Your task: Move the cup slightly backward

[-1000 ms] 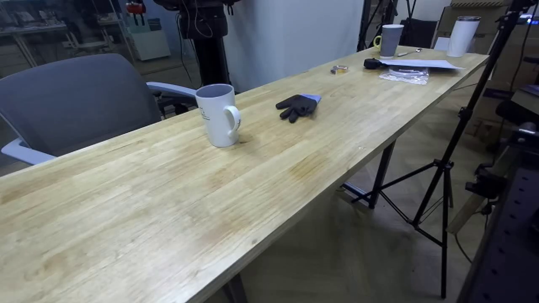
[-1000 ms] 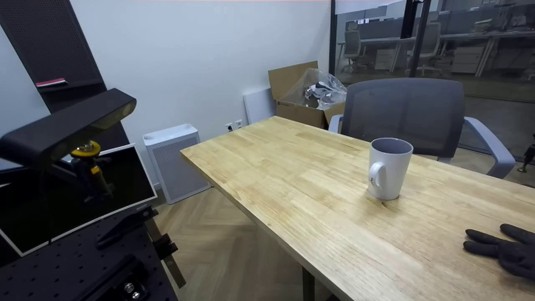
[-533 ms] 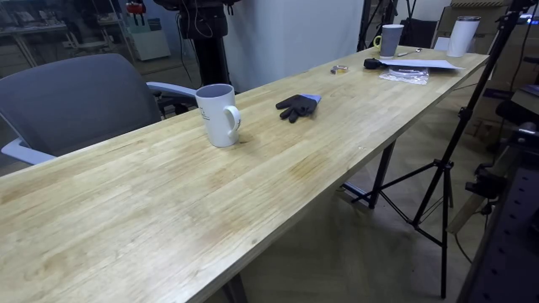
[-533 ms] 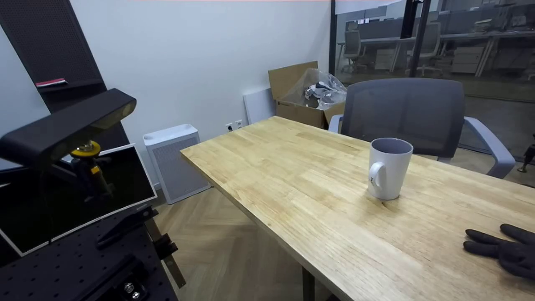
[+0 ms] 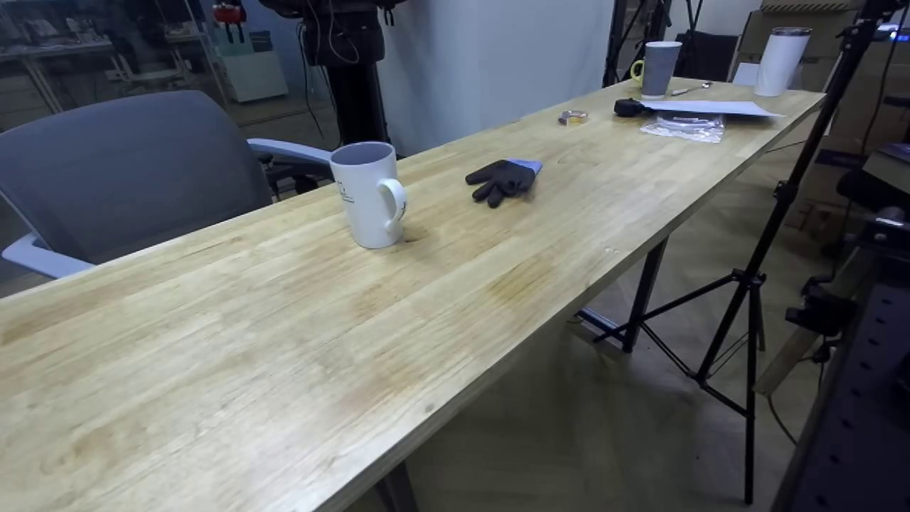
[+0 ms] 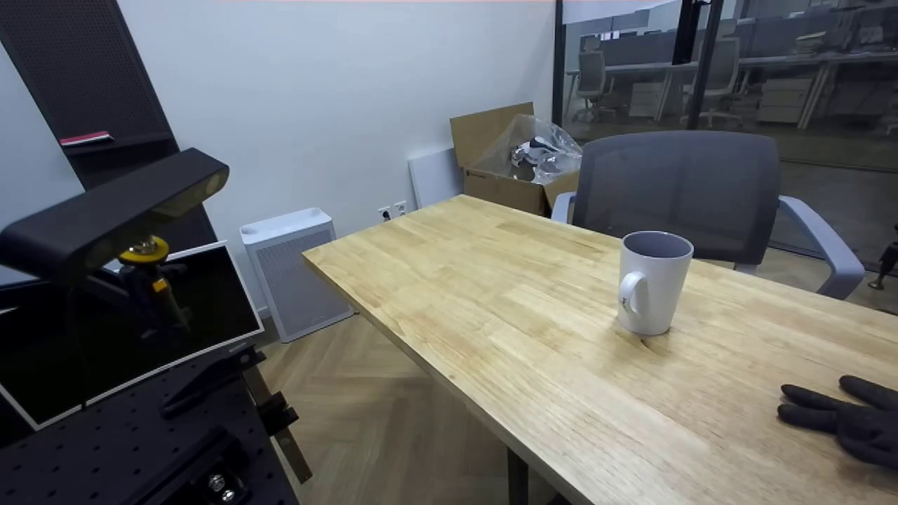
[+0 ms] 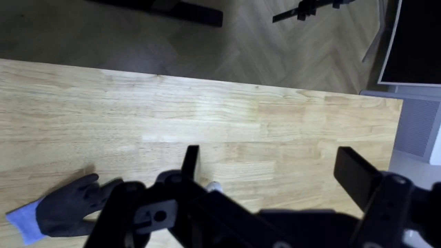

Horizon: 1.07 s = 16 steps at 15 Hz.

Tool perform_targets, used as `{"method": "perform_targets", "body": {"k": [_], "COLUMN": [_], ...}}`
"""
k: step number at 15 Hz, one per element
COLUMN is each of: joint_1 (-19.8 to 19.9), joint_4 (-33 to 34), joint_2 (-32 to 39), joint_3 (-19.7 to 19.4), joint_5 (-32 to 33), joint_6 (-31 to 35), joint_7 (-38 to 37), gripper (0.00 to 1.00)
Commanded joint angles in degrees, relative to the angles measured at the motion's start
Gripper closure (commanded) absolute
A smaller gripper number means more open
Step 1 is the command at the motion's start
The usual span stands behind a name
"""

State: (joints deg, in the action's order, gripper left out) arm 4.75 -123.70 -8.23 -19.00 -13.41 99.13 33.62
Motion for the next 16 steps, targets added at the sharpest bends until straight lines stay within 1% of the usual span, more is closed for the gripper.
{"method": "perform_targets", "body": {"k": [1, 4, 6, 11, 16], "joint_1": [2.01, 2.85, 3.24, 3.86, 3.83], "joint_4": [7.19, 10.42, 11.49, 12.75, 16.46], "joint_2": [7.86, 12.16, 14.02, 17.87, 22.88], "joint_3": [3.16, 5.06, 6.11, 8.76, 11.56], "joint_5": [5.04, 10.37, 12.41, 9.9, 8.49], "joint_6": [1.38, 6.21, 9.58, 17.37, 21.32], "joint_7": [-2.77, -4.88, -6.07, -6.0, -6.52], "gripper": [0.0, 0.0, 0.0, 0.0, 0.0]}}
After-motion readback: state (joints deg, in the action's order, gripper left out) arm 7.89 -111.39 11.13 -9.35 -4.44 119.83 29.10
